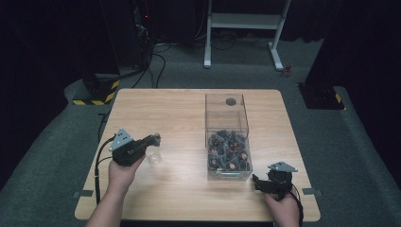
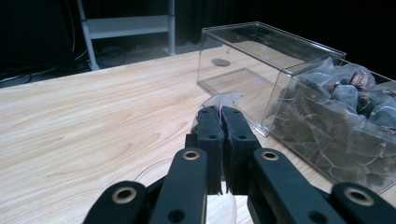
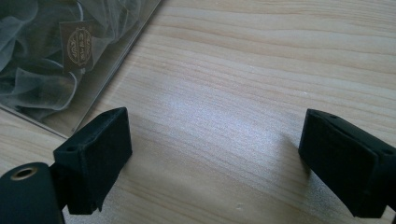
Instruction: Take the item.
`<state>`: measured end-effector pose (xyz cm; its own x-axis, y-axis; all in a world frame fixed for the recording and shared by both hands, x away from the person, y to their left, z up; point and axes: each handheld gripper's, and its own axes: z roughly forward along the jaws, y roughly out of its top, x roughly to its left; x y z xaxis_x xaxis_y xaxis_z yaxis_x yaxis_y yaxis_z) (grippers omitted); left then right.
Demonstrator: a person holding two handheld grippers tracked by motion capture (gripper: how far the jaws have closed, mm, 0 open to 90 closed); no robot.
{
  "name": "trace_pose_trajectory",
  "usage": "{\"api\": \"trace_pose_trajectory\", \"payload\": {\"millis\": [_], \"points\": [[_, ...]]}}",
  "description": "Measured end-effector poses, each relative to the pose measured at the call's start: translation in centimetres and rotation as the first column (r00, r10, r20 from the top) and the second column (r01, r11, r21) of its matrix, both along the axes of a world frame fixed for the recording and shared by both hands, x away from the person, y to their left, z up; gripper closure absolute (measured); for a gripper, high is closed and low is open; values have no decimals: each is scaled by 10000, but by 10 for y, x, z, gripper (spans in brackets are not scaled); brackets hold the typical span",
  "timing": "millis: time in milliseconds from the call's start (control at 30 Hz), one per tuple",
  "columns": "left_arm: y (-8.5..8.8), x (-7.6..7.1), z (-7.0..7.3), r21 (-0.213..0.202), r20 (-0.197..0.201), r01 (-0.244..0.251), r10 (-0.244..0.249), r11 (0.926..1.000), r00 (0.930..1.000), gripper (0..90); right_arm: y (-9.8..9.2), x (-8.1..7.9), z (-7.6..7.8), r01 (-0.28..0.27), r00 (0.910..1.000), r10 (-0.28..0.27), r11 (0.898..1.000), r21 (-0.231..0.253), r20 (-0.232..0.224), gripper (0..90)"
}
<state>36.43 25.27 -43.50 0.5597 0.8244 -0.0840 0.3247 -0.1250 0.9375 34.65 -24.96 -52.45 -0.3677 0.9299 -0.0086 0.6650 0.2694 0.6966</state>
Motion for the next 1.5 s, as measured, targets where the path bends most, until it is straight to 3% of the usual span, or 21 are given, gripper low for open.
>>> {"api": "trace_pose_trajectory", "payload": {"millis": [367, 800, 900, 967, 1067, 1233, 1433, 1500], "points": [[13, -2, -6, -56, -140, -310, 310, 9995, 9994, 868, 0, 0, 0, -1, 10000, 1, 10000, -1, 3, 91], [16, -1, -16, 77, -437, -444, 447, 9990, 9980, 866, 0, 0, 0, -1, 10000, 1, 10000, -2, 4, 91], [15, 0, -18, 61, -537, -463, 465, 9989, 9975, 824, 0, 0, 0, -1, 10000, 1, 10000, 0, 2, 91], [15, 1, -18, 18, -606, -492, 492, 9988, 9969, 680, 0, 0, 0, -1, 10000, 1, 10000, 0, 2, 91], [14, 2, -17, -62, -670, -592, 587, 9982, 9960, 613, 0, 0, 0, 1, 10000, -1, 10000, 1, 3, 91], [13, 2, -16, 47, -698, -741, 743, 9972, 9948, 390, 0, 0, 0, -1, 10000, 1, 10000, 0, 2, 91], [14, 3, -17, 28, -844, -674, 674, 9977, 9941, 236, 0, 0, 0, 0, 10000, 0, 10000, 0, 3, 92], [14, 3, -17, 40, -878, -685, 686, 9976, 9938, 224, 0, 0, 0, -1, 10000, 1, 10000, 0, 1, 92]]}}
